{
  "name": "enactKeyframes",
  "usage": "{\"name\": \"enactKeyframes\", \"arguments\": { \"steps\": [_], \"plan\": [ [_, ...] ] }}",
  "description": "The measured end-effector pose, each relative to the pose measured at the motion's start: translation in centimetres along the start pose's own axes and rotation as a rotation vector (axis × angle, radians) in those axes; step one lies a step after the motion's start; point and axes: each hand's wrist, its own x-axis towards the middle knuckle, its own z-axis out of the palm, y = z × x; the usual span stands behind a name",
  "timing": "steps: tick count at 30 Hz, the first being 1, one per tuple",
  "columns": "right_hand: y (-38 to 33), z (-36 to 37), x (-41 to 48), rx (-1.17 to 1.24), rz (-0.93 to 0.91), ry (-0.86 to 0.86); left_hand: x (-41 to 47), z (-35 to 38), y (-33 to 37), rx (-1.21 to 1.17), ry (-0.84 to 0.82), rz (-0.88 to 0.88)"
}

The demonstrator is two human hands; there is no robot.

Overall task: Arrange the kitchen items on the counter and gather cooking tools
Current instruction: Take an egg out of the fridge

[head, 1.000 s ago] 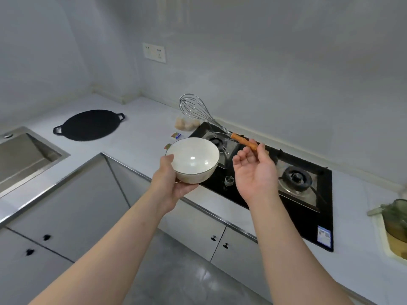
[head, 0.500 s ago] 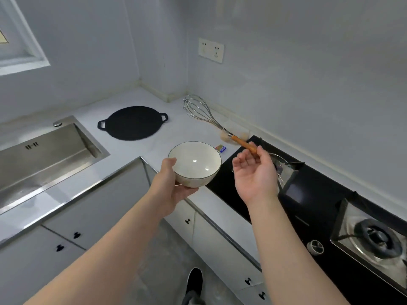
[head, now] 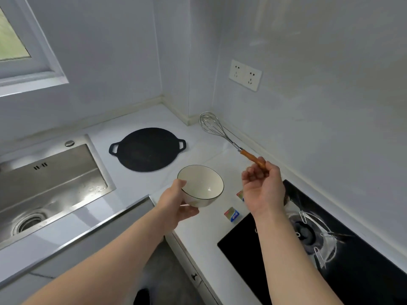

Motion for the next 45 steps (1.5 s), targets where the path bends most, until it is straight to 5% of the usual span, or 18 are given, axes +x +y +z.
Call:
{"name": "enactKeyframes", "arguments": {
  "steps": [16,27,45],
  "plan": [
    [4.4,3.3,11.3,-0.167,-0.215,0.383,17.6,3.9,7.1,0.258,-0.283,-0.204],
    [8.8,2.7,12.7,-0.193,-0.271,0.460,24.5,5.8,8.5,0.450,-0.319,-0.270],
    [12.7,3.2,12.9,-0.263,-0.181,0.504,27.1,5.3,10.1,0.447,-0.359,-0.269]
  ]
}}
